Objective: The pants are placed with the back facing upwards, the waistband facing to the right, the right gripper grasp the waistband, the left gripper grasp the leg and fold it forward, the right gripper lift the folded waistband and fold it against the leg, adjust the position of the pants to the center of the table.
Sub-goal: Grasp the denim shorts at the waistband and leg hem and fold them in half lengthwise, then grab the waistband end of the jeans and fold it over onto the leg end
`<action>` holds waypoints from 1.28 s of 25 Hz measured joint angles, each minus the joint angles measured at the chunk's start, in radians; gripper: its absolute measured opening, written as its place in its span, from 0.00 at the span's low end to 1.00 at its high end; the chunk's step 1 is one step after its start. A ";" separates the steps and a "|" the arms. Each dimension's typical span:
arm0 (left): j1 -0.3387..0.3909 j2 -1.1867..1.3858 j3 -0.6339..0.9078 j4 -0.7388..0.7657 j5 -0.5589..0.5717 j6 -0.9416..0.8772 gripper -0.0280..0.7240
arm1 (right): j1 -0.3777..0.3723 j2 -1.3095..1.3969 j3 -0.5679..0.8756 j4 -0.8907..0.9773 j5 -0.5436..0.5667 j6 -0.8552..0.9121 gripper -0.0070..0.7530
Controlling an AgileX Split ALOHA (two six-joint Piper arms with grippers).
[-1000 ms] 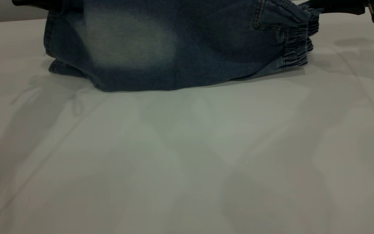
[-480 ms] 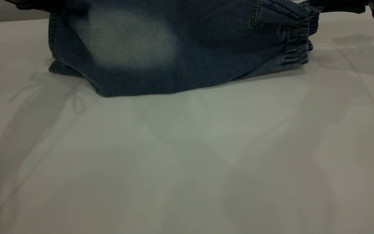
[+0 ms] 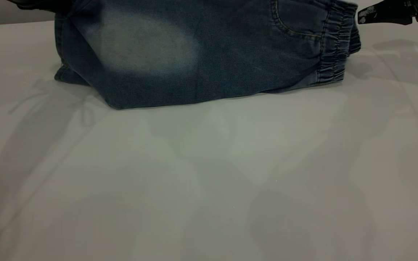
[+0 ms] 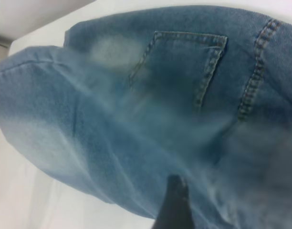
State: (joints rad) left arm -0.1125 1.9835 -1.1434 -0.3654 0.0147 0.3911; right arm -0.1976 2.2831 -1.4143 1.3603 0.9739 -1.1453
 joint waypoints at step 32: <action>-0.001 0.000 0.002 -0.001 -0.034 -0.034 0.77 | 0.052 0.015 0.000 -0.083 -0.008 0.232 0.71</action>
State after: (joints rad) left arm -0.1134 1.9835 -1.1413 -0.3663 -0.0193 0.3569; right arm -0.1452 2.2981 -1.4143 1.2776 0.9658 -0.9132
